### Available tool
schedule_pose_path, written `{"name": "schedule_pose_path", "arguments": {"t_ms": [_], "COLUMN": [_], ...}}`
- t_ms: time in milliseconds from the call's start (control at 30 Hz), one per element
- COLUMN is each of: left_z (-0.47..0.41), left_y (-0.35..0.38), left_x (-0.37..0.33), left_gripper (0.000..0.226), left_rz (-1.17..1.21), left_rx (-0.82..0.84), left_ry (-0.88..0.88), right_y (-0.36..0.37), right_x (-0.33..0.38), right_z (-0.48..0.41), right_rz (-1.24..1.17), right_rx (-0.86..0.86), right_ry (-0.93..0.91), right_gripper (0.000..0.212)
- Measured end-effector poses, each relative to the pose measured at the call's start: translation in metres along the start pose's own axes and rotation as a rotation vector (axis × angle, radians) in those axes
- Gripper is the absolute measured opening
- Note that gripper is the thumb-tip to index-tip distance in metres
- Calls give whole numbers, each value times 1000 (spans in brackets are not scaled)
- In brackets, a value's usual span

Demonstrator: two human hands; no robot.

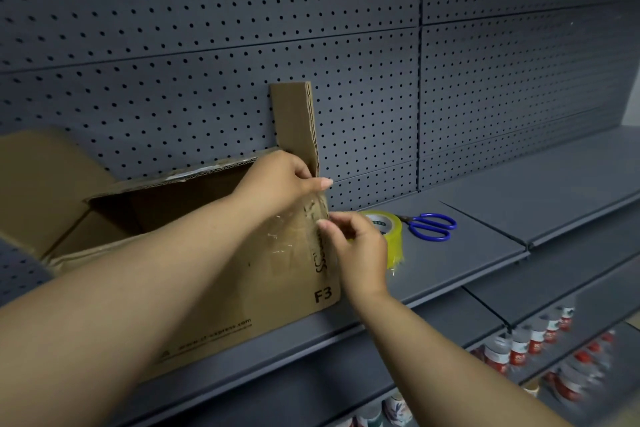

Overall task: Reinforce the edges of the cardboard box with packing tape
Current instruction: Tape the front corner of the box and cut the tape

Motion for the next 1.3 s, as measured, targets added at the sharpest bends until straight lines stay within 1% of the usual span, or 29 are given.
{"name": "schedule_pose_path", "arguments": {"t_ms": [33, 67, 233, 300, 400, 500, 600, 667, 767, 833, 900, 967, 1033, 1133, 1233, 1300], "left_z": [0, 1, 0, 0, -1, -2, -2, -2, -2, 0, 1, 3, 4, 5, 7, 7], "left_y": [1, 2, 1, 1, 1, 0, 0, 1, 1, 1, 2, 6, 8, 9, 9, 6], "left_x": [0, -1, 1, 4, 6, 7, 5, 5, 4, 2, 0, -1, -3, -5, -4, -2], "left_gripper": [35, 34, 35, 36, 40, 42, 41, 39, 44, 47, 43, 41, 36, 30, 34, 37], "left_rz": [-3, -12, 11, 35, 54, 67, 39, 16, -16, -37, -86, -147, -172, -192, -187, -149], "left_rx": [4, 8, 9, 12, 16, 20, 6, -9, -9, 18, 53, 63, 36, 35, 37, 15], "left_ry": [-3, -5, -40, -66, -85, -78, -48, -37, -28, -14, 9, 36, 69, 118, 134, 130], "right_y": [1, 2, 2, 1, -3, 2, 5, 5, 6, 7, 7, 9, 11, 14, 11, 9], "right_x": [3, 4, 7, 11, 24, 35, 40, 39, 31, 19, 3, -10, -15, -16, -27, -30], "right_z": [-2, -3, -10, -15, -22, -25, -27, -30, -32, -26, -17, -9, -6, -9, -6, -1], "right_rz": [-4, -3, 42, 82, 83, 113, 116, 95, -32, -78, 4, 81, 88, 119, 156, 271], "right_rx": [-15, -22, 61, 90, 43, 36, 56, 97, 169, 205, 217, 214, 215, 243, 367, 422], "right_ry": [9, 14, 2, -31, -98, -177, -228, -205, -70, 4, 53, 75, 84, 41, -23, -141], "right_gripper": [7, 6, 12, 11, 13, 15, 12, 11, 5, 18, 25, 26, 23, 22, 25, 31]}}
Point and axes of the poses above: each hand's wrist, its own z-axis away from the middle knuckle, its own y-axis out of the palm, x = y × z, the point moved 6 cm from there along -z, towards the middle knuckle, and after that the axes turned 6 degrees about -x, right-handed, at the moved point
